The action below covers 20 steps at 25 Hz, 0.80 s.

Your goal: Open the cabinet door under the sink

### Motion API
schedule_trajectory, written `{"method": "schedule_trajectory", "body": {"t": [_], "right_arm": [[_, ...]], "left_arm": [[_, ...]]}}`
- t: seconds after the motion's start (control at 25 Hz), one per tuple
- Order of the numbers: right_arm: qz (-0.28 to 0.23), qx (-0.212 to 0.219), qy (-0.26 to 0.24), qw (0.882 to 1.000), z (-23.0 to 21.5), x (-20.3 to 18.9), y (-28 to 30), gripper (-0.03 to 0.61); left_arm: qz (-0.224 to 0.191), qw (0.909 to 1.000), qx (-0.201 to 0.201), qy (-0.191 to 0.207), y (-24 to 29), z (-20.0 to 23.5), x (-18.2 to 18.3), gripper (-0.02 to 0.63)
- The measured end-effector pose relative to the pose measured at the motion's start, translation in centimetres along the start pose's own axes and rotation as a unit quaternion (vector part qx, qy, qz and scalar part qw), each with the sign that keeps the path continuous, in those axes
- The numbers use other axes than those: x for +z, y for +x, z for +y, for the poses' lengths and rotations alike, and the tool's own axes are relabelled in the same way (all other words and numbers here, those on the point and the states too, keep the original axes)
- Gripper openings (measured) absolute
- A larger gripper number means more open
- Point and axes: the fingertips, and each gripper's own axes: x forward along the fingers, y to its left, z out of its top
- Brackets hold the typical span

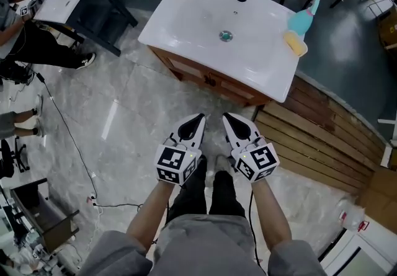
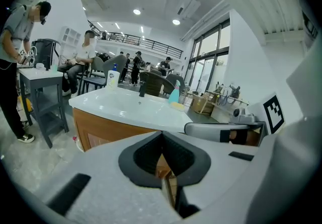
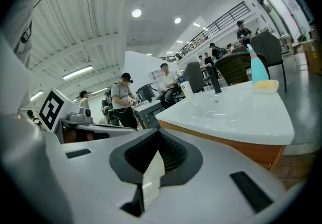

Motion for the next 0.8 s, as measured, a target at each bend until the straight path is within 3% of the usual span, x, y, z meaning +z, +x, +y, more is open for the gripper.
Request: {"method": "schedule_trajectory", "body": {"t": [0.4,0.8], "right_arm": [[0.014,-0.046,0.000,0.999,-3.4,-2.4,5.4,0.008],[0.053,-0.028,-0.017,0.998,-7.1,-7.2,9.4,0.008]], "left_arm": [[0.031,0.9987,-0.039,-0.012,4.8,5.0,-2.6,0.009],[0.035,0.9989,-0.008,-0.029,9.3,8.9,-6.2,0.009]]}}
